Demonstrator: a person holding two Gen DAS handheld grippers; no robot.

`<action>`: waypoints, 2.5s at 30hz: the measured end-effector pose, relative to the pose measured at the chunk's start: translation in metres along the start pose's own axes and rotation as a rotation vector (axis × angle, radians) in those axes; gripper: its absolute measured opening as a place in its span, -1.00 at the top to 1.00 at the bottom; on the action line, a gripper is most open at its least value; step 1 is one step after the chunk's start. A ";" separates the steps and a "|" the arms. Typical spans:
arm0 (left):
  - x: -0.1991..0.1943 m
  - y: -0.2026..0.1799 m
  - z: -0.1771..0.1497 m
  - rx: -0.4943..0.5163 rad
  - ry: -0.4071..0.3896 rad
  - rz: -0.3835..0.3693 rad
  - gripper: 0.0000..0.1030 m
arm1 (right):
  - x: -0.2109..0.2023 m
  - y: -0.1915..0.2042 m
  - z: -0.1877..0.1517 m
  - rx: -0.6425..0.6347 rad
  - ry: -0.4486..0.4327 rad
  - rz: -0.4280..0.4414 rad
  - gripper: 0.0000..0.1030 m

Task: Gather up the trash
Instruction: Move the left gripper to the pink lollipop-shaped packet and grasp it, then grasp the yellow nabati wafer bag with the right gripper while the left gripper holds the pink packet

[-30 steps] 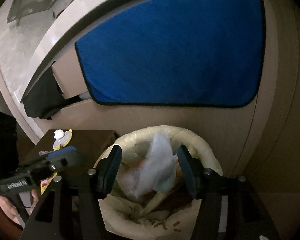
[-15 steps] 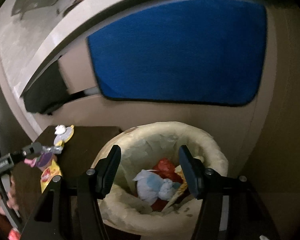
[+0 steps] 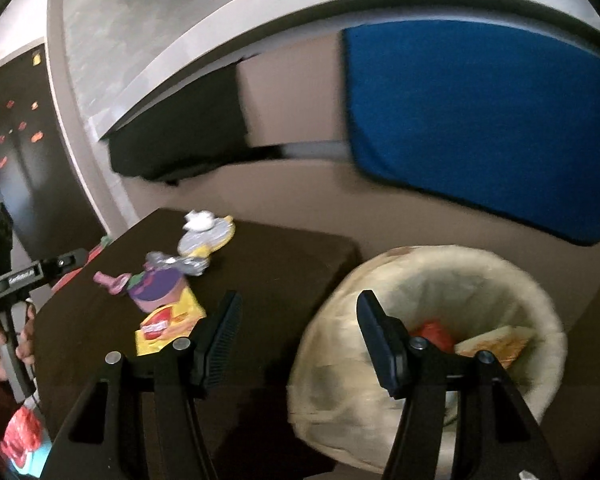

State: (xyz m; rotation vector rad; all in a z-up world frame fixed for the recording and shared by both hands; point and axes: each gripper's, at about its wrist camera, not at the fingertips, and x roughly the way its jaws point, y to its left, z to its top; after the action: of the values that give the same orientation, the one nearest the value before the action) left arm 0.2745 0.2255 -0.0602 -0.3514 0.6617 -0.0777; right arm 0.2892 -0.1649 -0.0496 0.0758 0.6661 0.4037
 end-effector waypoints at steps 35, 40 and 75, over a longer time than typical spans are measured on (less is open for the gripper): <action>0.079 0.065 -0.017 0.222 0.297 -0.067 -0.08 | 0.081 0.087 -0.043 -0.057 0.226 0.104 -0.10; 0.095 0.062 -0.011 0.231 0.292 0.103 -0.08 | 0.079 0.083 -0.046 -0.042 0.225 0.101 -0.11; -0.018 0.049 -0.031 -0.045 0.066 0.097 0.03 | 0.116 0.164 -0.033 -0.189 0.267 0.242 -0.07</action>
State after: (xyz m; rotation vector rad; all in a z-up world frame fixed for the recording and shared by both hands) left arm 0.2395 0.2655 -0.0886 -0.3613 0.7453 0.0180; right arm 0.2957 0.0291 -0.1107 -0.0797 0.8817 0.7160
